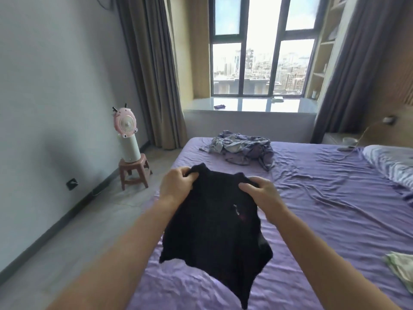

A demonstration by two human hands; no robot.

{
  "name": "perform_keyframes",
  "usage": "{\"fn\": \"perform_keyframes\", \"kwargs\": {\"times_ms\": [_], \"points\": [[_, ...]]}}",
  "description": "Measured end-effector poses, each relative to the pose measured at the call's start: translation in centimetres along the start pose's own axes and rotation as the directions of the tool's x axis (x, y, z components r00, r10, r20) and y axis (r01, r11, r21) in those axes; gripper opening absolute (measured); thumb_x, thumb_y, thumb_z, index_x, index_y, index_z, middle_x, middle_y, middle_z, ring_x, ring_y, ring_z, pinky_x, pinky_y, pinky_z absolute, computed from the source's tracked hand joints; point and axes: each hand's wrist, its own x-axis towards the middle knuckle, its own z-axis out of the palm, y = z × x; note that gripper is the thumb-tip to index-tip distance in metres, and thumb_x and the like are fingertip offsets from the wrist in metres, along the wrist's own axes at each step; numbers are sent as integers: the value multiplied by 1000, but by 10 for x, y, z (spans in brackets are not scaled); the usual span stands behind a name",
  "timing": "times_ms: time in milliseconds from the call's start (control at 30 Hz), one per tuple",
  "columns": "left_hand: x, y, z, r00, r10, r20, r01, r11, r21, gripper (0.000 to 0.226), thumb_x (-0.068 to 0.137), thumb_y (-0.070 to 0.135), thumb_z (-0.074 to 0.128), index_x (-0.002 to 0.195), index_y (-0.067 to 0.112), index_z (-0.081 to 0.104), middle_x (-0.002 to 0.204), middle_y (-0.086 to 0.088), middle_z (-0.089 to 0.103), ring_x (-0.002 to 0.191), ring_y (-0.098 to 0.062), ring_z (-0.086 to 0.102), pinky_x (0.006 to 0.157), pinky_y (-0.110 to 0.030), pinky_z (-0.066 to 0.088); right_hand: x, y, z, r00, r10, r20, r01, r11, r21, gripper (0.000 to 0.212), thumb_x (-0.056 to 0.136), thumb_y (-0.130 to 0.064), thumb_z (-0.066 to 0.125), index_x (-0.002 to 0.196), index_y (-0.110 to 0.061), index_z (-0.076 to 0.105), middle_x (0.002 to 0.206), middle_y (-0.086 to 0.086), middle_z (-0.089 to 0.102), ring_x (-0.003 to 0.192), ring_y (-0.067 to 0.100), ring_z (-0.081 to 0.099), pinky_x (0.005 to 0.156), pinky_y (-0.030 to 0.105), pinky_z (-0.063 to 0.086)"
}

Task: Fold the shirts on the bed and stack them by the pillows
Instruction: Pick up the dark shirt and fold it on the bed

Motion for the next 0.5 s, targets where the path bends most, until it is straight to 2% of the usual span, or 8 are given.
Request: {"fn": "perform_keyframes", "kwargs": {"times_ms": [67,133,167,233,300,367,433,500], "points": [[-30,35,3,992,-27,127,58,968,-243,13,92,17,55,92,14,67,76,-7,70,67,-16,64,62,-29,53,-19,-32,1,999,11,35,-13,998,65,12,83,-6,63,95,-5,64,82,15,68,68,23,67,63,38,57],[-60,58,5,968,47,246,59,913,-403,10,90,21,58,97,18,64,93,-7,71,82,-17,68,68,-27,55,-41,-60,5,996,5,89,-17,989,144,13,87,-3,58,99,-6,58,82,13,65,64,19,66,53,32,57],[-74,65,4,954,97,284,38,900,-434,23,85,30,66,104,19,61,99,-4,70,90,-16,68,75,-28,55,-54,-72,5,993,-4,116,-17,984,178,12,88,-2,55,99,-6,57,82,13,63,64,18,65,51,30,55],[-97,74,-3,932,170,320,-19,905,-425,56,67,40,79,112,20,53,102,4,69,95,-8,67,78,-24,54,-80,-92,0,982,-26,186,-16,976,218,17,90,-1,48,101,-4,60,83,13,64,70,19,65,57,31,57],[-109,78,-14,930,210,301,-84,921,-381,55,65,23,81,111,15,51,101,2,68,96,-11,65,82,-28,54,-106,-106,-12,975,-100,201,80,991,105,25,90,2,44,102,-6,64,85,9,70,81,19,68,66,30,58],[-121,85,-28,935,206,287,-78,913,-400,33,76,-2,64,106,9,55,99,-8,65,96,-22,62,88,-39,52,-130,-117,-29,965,-239,110,251,961,-115,29,89,6,44,102,-6,66,85,3,70,83,11,65,69,19,53],[-137,96,-45,934,183,306,0,857,-515,28,80,-11,47,95,8,62,87,-11,65,85,-24,60,78,-34,52,-154,-127,-42,942,-323,95,336,914,-226,35,87,12,43,109,-4,65,96,1,67,84,-3,62,70,5,46],[-155,105,-62,910,184,371,110,756,-646,31,79,-8,42,79,12,66,73,-8,63,70,-19,59,63,-25,50,-180,-133,-46,938,-293,187,339,892,-301,48,85,15,42,119,-11,61,115,-3,62,101,-4,56,79,0,40]]}}
